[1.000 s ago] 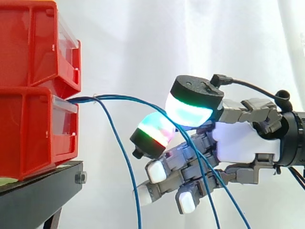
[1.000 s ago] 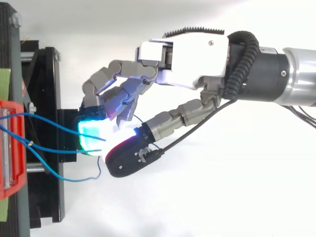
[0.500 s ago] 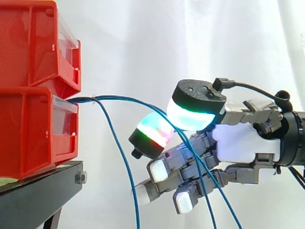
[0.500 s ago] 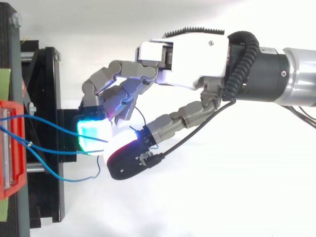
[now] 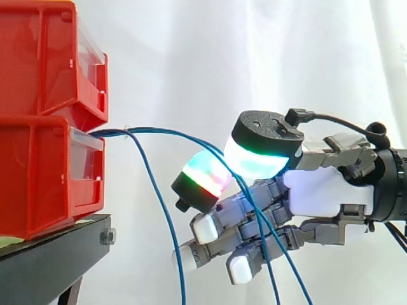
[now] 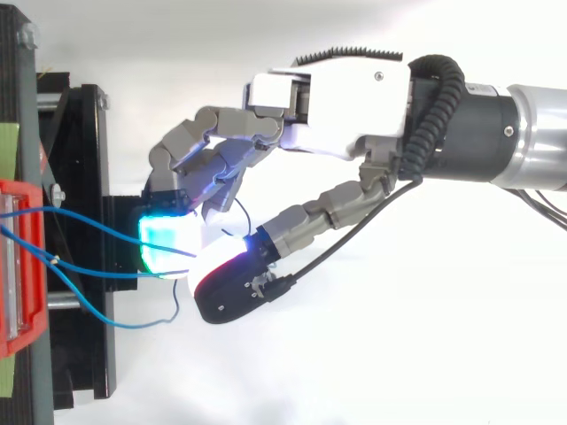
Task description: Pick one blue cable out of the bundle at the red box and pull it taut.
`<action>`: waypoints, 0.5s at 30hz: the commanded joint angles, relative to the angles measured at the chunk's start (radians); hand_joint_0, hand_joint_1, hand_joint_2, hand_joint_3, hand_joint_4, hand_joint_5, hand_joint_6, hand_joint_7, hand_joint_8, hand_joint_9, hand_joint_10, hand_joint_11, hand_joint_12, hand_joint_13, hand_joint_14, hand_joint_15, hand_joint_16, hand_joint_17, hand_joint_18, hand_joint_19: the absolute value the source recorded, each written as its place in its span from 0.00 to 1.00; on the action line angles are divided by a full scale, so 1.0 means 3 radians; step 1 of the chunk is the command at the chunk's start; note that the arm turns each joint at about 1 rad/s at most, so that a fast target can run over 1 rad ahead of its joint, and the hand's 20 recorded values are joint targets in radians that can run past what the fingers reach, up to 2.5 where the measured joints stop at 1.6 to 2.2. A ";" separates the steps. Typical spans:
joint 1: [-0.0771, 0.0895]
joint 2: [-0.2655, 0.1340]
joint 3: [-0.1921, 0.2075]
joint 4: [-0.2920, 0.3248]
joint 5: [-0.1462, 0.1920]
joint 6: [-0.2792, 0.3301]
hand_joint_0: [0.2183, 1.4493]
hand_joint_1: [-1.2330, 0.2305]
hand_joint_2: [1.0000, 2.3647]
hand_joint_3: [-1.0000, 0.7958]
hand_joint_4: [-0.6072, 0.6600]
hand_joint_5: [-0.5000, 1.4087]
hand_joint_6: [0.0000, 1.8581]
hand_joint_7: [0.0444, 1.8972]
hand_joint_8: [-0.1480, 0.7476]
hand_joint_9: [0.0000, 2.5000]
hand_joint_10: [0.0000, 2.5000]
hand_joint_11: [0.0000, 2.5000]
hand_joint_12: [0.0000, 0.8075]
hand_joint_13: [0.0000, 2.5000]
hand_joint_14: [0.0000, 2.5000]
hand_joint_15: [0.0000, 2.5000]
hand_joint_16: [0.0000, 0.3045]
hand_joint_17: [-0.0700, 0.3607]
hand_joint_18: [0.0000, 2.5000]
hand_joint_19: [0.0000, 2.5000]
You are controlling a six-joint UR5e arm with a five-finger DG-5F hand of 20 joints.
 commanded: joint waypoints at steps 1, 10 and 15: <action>0.0004 -0.0001 0.0000 0.0000 -0.0004 0.0000 0.50 0.18 0.02 0.42 0.55 0.16 0.48 0.49 0.44 0.27 0.00 0.25 0.47 0.17 0.00 0.10 0.19 0.46 0.27 0.21; 0.0004 0.0004 0.0000 0.0005 -0.0009 0.0000 0.50 0.16 0.01 0.37 0.58 0.15 0.48 0.47 0.43 0.24 0.00 0.24 0.47 0.15 0.00 0.09 0.19 0.46 0.27 0.19; -0.0001 -0.0001 0.0000 0.0005 -0.0004 0.0000 0.50 0.14 0.01 0.38 0.59 0.15 0.48 0.47 0.42 0.22 0.00 0.24 0.47 0.14 0.00 0.08 0.19 0.46 0.26 0.18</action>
